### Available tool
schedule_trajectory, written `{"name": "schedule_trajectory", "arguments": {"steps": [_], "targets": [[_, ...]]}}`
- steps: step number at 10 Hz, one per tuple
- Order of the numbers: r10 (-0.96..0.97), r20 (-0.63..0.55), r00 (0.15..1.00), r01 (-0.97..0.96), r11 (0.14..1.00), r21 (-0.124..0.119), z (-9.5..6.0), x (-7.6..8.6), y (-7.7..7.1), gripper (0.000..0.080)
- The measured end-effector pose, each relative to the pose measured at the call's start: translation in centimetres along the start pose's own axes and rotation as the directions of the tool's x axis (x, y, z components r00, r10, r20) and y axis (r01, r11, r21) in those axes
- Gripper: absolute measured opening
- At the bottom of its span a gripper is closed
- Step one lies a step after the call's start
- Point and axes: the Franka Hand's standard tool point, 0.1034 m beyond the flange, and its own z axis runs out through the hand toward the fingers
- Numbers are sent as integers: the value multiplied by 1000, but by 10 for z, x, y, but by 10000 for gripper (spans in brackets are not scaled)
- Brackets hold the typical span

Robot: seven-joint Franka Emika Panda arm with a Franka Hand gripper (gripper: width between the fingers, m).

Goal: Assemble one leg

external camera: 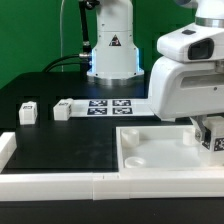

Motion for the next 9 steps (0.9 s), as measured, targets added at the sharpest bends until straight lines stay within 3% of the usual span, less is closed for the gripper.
{"name": "schedule_trajectory", "arguments": {"steps": [3, 6, 9], "targets": [[419, -37, 907, -419, 908, 15, 0, 2, 1, 288], [699, -29, 714, -699, 715, 36, 0, 2, 2, 290], [898, -9, 440, -897, 440, 40, 0, 2, 3, 290]]}}
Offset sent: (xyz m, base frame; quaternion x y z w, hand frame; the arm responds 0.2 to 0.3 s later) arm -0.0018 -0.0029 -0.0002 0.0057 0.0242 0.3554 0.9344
